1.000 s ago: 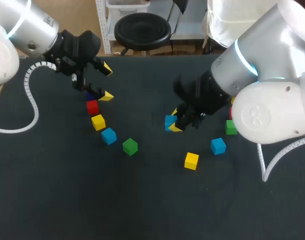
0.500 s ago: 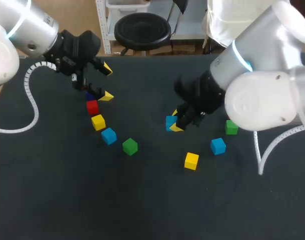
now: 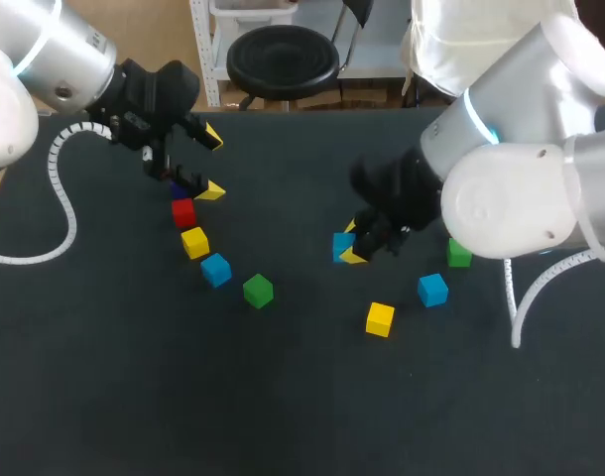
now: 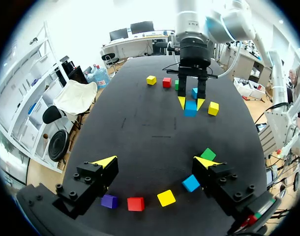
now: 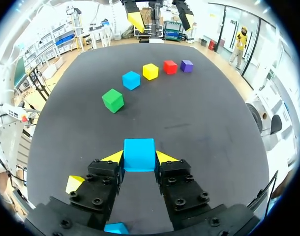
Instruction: Place the blue cubes, place green cubes on the blue cubes, place the yellow cubes on the green cubes, then place the red cubes on the yellow cubes, and place purple cube on the red cubes.
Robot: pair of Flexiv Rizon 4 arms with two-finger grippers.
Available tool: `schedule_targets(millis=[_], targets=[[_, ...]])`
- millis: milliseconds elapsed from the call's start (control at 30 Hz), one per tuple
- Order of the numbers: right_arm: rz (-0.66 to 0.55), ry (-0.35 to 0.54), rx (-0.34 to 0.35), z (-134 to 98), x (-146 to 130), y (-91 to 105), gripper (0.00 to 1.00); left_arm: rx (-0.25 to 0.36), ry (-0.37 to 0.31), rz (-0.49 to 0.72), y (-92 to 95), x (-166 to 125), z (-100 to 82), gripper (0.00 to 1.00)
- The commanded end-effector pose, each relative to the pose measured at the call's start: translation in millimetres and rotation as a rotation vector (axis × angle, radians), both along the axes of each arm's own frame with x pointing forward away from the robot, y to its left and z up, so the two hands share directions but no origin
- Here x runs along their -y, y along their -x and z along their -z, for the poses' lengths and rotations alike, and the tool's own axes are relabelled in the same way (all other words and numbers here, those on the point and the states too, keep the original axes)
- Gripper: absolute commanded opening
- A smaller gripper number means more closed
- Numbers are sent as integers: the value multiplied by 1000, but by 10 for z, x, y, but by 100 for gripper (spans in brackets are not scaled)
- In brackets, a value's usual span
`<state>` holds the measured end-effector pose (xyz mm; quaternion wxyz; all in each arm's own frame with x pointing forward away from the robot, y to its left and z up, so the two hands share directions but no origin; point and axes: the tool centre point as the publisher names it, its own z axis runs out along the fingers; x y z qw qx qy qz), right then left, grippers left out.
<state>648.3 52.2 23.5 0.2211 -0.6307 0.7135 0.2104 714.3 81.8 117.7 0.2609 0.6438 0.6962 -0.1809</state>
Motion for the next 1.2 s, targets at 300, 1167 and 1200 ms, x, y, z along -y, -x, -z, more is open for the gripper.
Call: schedule_targets(millis=[300,1167,1200], targets=[[18,-24,31,140,3,-35,0,-1,-2,1,0,0,-4,100],[18,-55,-34,297,-86,-339,0,-1,-2,1,0,0,-4,100],[18,-54,-36,307,-85,-349,0,-1,-2,1,0,0,-4,100]])
